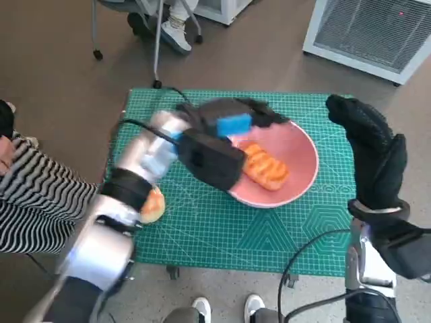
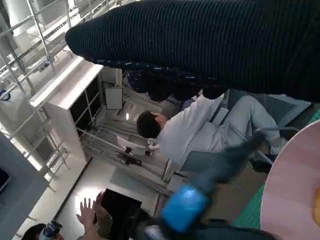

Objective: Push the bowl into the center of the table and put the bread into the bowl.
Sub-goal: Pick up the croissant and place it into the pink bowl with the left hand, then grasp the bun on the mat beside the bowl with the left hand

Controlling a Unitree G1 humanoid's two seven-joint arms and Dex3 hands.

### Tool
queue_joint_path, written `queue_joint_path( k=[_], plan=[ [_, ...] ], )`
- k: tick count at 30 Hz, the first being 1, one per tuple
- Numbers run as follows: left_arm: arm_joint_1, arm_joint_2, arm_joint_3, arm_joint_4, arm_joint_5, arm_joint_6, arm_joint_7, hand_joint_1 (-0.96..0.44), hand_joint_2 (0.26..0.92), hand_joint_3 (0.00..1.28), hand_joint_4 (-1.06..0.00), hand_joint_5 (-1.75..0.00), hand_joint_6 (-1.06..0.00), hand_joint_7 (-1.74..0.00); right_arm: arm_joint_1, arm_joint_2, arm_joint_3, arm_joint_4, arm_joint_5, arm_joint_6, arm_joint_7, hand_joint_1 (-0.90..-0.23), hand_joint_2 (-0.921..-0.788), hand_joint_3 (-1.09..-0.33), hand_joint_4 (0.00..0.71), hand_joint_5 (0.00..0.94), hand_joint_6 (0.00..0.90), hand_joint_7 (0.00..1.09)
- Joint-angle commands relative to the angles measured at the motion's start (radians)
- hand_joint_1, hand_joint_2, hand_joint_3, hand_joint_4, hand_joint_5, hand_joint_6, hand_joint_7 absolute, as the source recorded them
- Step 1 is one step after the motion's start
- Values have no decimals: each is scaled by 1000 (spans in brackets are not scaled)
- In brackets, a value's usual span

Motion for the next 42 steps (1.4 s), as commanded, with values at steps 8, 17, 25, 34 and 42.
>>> queue_joint_path(
  k=[8,17,25,34,42],
  plan=[
    [191,293,186,-319,-256,9,-253,-400,751,2,-80,0,-239,-46,30,12,8,-13,-3,15,-9,-785,-921,-776,145,1,45,488],
    [337,460,259,-504,-293,74,-338,-464,769,10,-78,-4,-245,-50,21,15,10,-2,2,14,-2,-785,-921,-775,149,2,50,491],
    [449,543,305,-526,-334,25,-385,-411,722,0,-131,-23,-294,-73,3,19,14,34,7,3,7,-784,-921,-773,155,4,56,494],
    [528,563,312,-541,-340,68,-401,-410,713,1,-146,-13,-310,-67,-11,23,19,59,13,-5,17,-775,-921,-780,157,5,57,496],
    [582,546,309,-555,-338,126,-394,-391,713,1,-142,-4,-311,-50,-18,22,21,77,27,-6,33,-777,-921,-781,158,4,57,497]
  ],
)
